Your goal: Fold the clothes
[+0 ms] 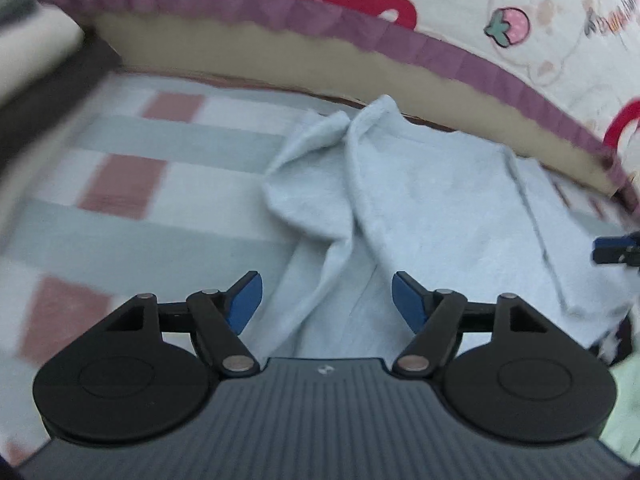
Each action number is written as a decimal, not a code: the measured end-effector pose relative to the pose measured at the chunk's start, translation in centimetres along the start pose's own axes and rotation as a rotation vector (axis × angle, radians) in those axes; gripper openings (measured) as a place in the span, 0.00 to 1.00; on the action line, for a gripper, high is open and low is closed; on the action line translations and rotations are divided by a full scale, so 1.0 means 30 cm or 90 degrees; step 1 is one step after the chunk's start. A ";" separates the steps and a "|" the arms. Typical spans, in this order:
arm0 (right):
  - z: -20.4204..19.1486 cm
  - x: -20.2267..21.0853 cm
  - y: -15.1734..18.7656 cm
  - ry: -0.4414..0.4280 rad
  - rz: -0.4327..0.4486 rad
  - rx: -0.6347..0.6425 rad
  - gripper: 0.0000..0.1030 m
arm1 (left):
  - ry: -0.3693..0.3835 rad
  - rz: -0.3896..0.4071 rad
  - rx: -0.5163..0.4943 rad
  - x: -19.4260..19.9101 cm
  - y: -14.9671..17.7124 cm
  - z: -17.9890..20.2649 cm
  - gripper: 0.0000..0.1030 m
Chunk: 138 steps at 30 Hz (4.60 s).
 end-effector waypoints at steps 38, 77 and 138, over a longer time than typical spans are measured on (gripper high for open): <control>0.371 -0.196 -0.075 0.042 0.004 -0.063 0.48 | -0.040 -0.075 -0.066 -0.330 -0.146 0.218 0.48; 0.628 -0.311 -0.103 0.159 -0.073 -0.131 0.10 | -0.068 -0.012 -0.075 -0.427 -0.517 0.033 0.05; -0.326 -0.247 -0.106 -0.317 -0.011 -0.284 0.54 | -0.125 0.017 -0.197 0.113 0.103 -0.091 0.11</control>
Point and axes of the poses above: each gripper's, at about its wrist camera, not at the fingertips, and x roughly against the way its jaws point, z to its right, y to its underside, the point moved 6 cm from there along -x, roughly the way its jaws point, and after that the axes turned 12 degrees about x, right-handed, at the moved point
